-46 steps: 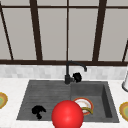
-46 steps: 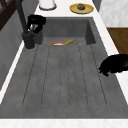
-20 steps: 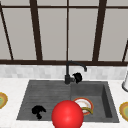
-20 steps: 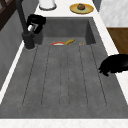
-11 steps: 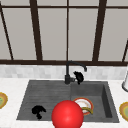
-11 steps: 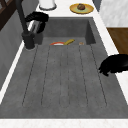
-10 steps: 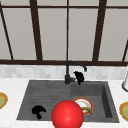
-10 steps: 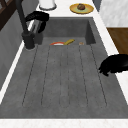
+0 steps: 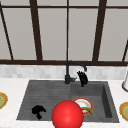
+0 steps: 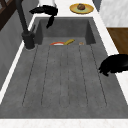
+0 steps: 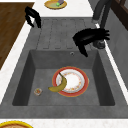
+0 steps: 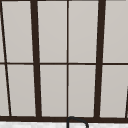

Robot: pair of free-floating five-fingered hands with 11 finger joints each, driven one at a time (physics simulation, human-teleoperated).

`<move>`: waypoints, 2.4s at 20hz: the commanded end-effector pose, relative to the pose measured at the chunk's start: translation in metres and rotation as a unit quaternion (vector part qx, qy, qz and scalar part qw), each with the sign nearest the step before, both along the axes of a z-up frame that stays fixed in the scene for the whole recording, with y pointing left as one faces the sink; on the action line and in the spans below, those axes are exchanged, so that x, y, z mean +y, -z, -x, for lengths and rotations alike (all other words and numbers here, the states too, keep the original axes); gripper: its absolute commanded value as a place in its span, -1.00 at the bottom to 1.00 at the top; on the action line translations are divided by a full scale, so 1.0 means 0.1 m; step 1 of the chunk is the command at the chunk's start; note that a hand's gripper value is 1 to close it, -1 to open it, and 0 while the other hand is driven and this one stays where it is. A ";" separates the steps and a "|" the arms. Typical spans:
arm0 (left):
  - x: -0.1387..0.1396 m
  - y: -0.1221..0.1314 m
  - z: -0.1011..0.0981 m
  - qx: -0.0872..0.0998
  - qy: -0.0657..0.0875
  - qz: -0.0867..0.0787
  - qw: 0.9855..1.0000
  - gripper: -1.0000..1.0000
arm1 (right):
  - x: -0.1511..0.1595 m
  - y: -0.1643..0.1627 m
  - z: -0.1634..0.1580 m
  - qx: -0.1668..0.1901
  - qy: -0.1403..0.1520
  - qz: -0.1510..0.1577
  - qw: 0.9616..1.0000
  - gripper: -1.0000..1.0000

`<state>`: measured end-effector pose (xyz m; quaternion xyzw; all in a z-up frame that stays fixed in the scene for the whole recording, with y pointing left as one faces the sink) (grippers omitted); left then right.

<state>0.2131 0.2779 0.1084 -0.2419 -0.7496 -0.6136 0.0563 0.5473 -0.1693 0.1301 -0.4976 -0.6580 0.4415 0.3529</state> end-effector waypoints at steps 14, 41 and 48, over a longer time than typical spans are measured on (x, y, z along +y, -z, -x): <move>0.00 0.00 0.00 0.000 0.000 0.000 1.000 0.00 | -0.24 -0.06 1.01 0.108 0.031 -0.046 0.993 -1.00; 0.00 0.00 0.00 0.000 0.000 0.000 1.000 0.00 | -0.53 -0.20 1.63 0.172 0.048 -0.062 0.982 -1.00; 0.00 0.00 0.00 0.000 0.000 0.000 1.000 0.00 | -0.66 -0.23 1.63 0.241 0.065 -0.055 0.967 -1.00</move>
